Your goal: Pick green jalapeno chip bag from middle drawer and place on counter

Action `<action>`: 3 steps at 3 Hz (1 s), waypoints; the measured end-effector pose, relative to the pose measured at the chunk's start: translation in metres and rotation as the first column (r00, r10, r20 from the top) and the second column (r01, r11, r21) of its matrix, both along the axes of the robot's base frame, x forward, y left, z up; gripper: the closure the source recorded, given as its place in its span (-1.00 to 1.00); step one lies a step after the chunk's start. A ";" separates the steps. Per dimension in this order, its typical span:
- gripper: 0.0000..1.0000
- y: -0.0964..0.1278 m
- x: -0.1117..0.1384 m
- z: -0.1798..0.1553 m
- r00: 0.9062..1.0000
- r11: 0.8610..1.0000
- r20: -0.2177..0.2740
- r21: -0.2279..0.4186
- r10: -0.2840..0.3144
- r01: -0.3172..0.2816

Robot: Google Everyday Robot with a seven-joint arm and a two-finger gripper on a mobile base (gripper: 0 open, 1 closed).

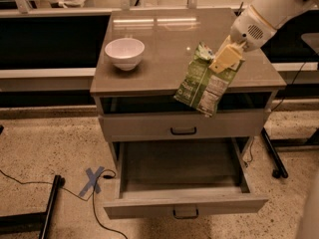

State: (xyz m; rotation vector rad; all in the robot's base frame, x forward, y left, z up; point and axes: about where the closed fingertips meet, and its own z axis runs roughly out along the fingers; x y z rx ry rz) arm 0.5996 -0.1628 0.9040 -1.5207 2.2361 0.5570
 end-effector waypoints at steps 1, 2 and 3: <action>1.00 0.004 0.060 0.018 0.996 0.997 0.043 -0.025 -0.078 0.079; 1.00 -0.005 0.088 0.038 0.980 0.986 0.110 0.006 -0.165 0.165; 1.00 -0.004 0.098 0.045 0.973 0.984 0.145 0.025 -0.179 0.178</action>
Offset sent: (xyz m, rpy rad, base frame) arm 0.1180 -0.0371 0.0787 -0.0127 -0.1177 -0.2333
